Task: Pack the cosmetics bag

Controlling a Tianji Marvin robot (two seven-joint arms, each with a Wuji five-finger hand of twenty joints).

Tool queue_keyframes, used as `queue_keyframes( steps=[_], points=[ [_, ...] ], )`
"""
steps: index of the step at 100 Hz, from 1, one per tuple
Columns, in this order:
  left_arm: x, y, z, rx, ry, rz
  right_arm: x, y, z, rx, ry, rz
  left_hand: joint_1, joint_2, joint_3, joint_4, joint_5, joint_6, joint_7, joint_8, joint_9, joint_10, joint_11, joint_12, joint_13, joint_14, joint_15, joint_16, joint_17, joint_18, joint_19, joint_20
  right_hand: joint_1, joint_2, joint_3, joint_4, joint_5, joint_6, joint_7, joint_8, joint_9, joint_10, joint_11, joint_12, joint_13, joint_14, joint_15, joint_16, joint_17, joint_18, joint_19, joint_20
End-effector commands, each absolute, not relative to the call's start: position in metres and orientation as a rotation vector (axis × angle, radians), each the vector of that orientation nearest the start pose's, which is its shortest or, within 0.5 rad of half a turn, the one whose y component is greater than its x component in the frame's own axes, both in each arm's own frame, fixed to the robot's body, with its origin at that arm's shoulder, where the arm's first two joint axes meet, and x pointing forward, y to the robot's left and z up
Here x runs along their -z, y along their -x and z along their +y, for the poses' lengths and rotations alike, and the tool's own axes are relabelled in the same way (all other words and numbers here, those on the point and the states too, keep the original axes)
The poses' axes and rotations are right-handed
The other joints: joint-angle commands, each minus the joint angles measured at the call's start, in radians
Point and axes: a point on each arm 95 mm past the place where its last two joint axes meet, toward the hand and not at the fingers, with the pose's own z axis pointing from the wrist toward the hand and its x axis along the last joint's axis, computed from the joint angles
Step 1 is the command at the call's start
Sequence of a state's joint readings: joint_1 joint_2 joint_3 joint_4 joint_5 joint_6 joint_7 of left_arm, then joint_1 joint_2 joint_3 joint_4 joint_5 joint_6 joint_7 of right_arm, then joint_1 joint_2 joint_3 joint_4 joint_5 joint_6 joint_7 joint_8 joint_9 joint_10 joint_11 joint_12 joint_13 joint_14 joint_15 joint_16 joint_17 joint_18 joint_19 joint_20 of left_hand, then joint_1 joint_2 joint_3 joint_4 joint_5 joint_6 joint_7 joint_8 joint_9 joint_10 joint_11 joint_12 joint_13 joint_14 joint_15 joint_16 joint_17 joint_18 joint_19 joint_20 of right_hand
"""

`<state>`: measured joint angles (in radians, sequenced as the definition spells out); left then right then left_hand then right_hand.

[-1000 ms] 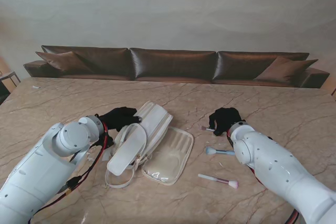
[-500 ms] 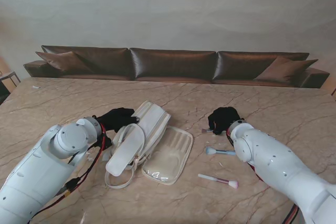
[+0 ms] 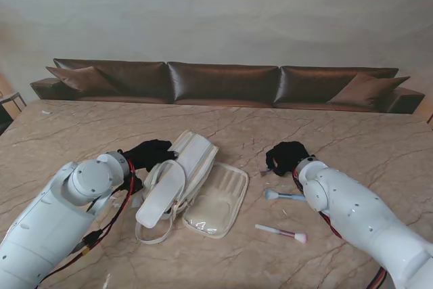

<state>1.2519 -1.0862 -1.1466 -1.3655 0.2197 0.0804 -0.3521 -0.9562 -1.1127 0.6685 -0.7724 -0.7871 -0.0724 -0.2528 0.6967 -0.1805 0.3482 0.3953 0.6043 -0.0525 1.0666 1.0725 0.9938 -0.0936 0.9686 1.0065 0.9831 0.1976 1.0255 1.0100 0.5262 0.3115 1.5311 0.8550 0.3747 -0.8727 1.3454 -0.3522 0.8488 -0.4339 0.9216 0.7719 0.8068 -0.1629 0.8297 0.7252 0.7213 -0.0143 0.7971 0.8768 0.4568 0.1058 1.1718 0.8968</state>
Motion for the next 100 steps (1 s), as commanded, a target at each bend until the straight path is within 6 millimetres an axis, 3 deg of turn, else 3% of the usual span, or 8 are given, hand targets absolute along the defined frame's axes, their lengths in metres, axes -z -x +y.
queue_keyframes(
  steps=[1, 62, 100],
  points=[
    [0.309, -0.478, 0.013, 1.696, 2.057, 1.39, 0.403, -0.506, -0.045, -1.241, -1.181, 1.676, 0.112, 0.11, 0.112, 0.047, 0.01, -0.209, 0.074, 0.013, -0.013, -0.147, 0.0, 0.013, -0.011, 0.002, -0.002, 0.01, -0.005, 0.004, 0.005, 0.018, 0.035, 0.093, 0.04, 0.076, 0.048, -0.057, 0.023, 0.018, 0.031, -0.017, 0.009, 0.014, -0.008, -0.016, 0.0, -0.003, -0.013, -0.015, 0.012, 0.012],
    [0.31, -0.478, 0.014, 1.687, 2.074, 1.383, 0.373, -0.492, -0.023, -1.447, -1.181, 1.599, 0.111, 0.109, 0.114, 0.046, 0.009, -0.205, 0.073, 0.011, -0.014, -0.145, -0.001, 0.013, -0.012, 0.004, -0.002, 0.009, -0.006, 0.007, 0.003, 0.021, 0.037, 0.104, 0.03, 0.072, 0.05, -0.033, 0.014, 0.017, 0.055, -0.01, 0.009, 0.022, 0.013, -0.009, 0.009, 0.006, -0.006, -0.007, 0.014, 0.026],
    [0.308, -0.48, 0.015, 1.675, 2.077, 1.396, 0.353, -0.468, 0.021, -1.717, -1.184, 1.636, 0.111, 0.109, 0.114, 0.045, 0.007, -0.206, 0.073, 0.01, -0.014, -0.146, -0.002, 0.012, -0.013, 0.005, -0.003, 0.009, -0.007, 0.007, 0.002, 0.022, 0.044, 0.103, 0.027, 0.071, 0.057, -0.018, 0.013, 0.01, 0.073, 0.001, -0.002, 0.029, 0.03, 0.006, 0.01, 0.017, 0.007, 0.001, 0.033, 0.049]
  ],
)
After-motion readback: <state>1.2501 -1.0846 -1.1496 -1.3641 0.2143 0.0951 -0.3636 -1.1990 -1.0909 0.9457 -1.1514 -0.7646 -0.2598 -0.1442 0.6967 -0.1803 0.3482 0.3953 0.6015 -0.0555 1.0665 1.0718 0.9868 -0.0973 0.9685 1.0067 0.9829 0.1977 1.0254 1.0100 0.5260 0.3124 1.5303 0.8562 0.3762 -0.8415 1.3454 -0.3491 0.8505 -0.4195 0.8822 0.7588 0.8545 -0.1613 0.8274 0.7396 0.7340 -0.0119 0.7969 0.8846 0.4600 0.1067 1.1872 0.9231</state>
